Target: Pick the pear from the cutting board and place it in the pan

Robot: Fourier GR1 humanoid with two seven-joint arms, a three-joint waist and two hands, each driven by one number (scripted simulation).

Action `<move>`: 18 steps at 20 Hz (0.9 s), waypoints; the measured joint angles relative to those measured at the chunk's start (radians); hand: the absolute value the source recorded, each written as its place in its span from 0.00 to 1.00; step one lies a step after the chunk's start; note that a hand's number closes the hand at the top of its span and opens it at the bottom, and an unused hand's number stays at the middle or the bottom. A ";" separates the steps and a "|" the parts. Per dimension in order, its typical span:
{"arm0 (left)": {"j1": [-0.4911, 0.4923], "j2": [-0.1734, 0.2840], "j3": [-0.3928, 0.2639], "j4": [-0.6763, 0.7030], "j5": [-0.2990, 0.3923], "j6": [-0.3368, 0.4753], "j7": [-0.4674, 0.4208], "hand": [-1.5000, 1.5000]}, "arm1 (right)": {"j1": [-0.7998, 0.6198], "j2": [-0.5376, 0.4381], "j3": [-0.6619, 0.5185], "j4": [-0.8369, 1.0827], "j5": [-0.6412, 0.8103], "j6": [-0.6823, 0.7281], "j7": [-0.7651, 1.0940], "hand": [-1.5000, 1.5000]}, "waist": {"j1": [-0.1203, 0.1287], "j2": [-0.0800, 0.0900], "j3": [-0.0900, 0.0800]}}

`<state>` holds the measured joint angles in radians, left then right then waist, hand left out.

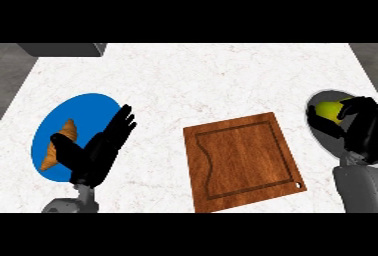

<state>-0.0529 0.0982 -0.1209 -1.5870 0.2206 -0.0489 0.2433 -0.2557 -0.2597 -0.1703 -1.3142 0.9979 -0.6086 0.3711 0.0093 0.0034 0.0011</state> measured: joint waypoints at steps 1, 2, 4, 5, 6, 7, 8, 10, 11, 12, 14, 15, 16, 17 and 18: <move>-0.007 -0.002 -0.001 -0.006 0.000 0.005 0.014 0.50 | -0.018 -0.016 -0.027 0.049 -0.022 -0.033 -0.032 1.00 | 0.002 0.001 0.000; 0.001 0.000 -0.002 0.001 -0.001 -0.004 0.003 0.50 | -0.038 -0.022 -0.049 0.104 -0.034 -0.072 -0.056 1.00 | 0.003 0.001 0.000; -0.005 0.004 0.005 0.004 0.003 -0.010 0.007 0.50 | -0.091 -0.049 -0.096 0.221 -0.087 -0.132 -0.122 1.00 | 0.008 0.003 0.001; -0.015 -0.001 0.004 0.009 -0.002 -0.004 0.011 0.50 | -0.101 -0.064 -0.118 0.264 -0.123 -0.154 -0.168 1.00 | 0.007 0.003 0.001; -0.018 -0.006 0.000 0.013 -0.009 0.001 0.010 0.50 | -0.121 -0.084 -0.139 0.314 -0.158 -0.171 -0.213 1.00 | 0.007 0.003 0.001; -0.027 0.001 0.009 0.014 -0.003 -0.005 0.017 0.50 | -0.140 -0.106 -0.161 0.365 -0.192 -0.179 -0.258 1.00 | 0.008 0.004 0.001; -0.018 -0.001 0.005 0.009 -0.006 -0.007 0.010 0.50 | -0.164 -0.121 -0.180 0.420 -0.222 -0.193 -0.302 1.00 | 0.010 0.004 0.001; -0.033 -0.002 0.007 0.015 -0.005 -0.012 0.012 0.50 | -0.207 -0.157 -0.221 0.526 -0.278 -0.208 -0.389 1.00 | 0.014 0.006 0.002; -0.031 -0.009 0.000 0.016 -0.010 -0.010 0.005 0.50 | -0.224 -0.173 -0.241 0.574 -0.303 -0.216 -0.432 1.00 | 0.016 0.007 0.002; -0.035 -0.016 0.001 0.031 -0.012 -0.010 -0.007 0.50 | -0.248 -0.185 -0.257 0.623 -0.321 -0.225 -0.467 1.00 | 0.017 0.008 0.002; -0.044 -0.014 0.006 0.038 -0.010 -0.012 -0.003 0.50 | -0.282 -0.214 -0.291 0.708 -0.357 -0.229 -0.537 1.00 | 0.022 0.010 0.003; -0.052 -0.014 0.008 0.041 -0.008 -0.014 0.000 0.50 | -0.291 -0.228 -0.300 0.755 -0.357 -0.221 -0.523 0.00 | 0.025 0.012 0.003; -0.057 -0.016 0.005 0.038 -0.010 -0.012 0.007 0.50 | -0.299 -0.246 -0.298 0.801 -0.346 -0.198 -0.500 0.00 | 0.030 0.014 0.003; -0.062 -0.017 0.003 0.040 -0.013 -0.012 0.007 0.50 | -0.307 -0.259 -0.294 0.845 -0.333 -0.180 -0.481 0.00 | 0.035 0.016 0.003; -0.058 -0.014 0.004 0.037 -0.012 -0.016 0.004 0.50 | -0.316 -0.280 -0.295 0.883 -0.331 -0.148 -0.473 0.00 | 0.039 0.017 0.003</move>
<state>-0.1112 0.0845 -0.1170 -1.5497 0.2089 -0.0648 0.2471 -0.5720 -0.5400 -0.4655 -0.4309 0.6673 -0.7567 -0.1015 0.0481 0.0203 0.0043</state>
